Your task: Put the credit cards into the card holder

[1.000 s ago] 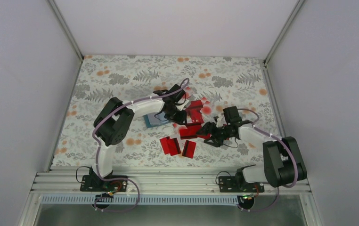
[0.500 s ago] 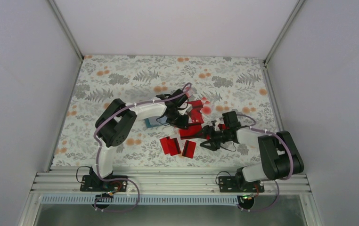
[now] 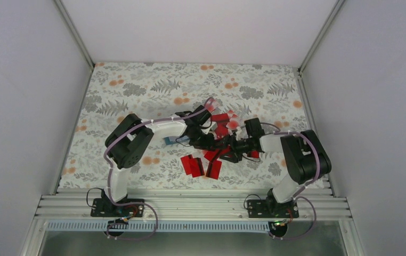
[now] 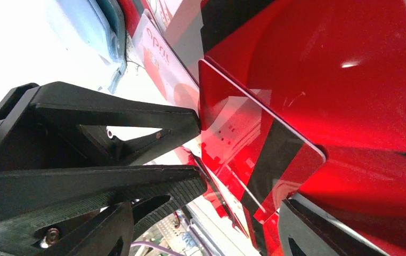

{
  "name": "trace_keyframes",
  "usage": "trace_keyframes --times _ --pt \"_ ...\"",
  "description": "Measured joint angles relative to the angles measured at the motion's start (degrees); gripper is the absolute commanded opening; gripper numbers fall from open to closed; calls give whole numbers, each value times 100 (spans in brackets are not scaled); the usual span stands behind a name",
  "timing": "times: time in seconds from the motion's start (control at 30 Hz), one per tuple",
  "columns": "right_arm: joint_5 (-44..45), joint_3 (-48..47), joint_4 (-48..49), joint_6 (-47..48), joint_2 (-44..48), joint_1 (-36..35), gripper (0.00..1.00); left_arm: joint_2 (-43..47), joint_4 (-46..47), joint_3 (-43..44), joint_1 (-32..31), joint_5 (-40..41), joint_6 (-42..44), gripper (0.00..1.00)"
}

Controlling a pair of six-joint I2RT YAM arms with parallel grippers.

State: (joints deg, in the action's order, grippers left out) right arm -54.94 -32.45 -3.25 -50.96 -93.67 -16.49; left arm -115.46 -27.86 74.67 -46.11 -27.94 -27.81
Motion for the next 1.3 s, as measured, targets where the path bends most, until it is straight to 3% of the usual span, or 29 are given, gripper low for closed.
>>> trace_keyframes --times 0.3,0.7,1.1,1.3 --pt "-188 -476 -455 219 -393 -9 69 0 22 -17 116 -44 -74 34" --pt "-87 -629 -645 693 -455 -44 68 306 809 -686 302 -422 -192 35" --pt "-81 -765 -334 782 -651 -55 68 1032 1320 -1082 433 -1633 -243 36" --pt "-52 -776 -328 870 -651 -59 67 1204 442 -761 474 -815 153 44"
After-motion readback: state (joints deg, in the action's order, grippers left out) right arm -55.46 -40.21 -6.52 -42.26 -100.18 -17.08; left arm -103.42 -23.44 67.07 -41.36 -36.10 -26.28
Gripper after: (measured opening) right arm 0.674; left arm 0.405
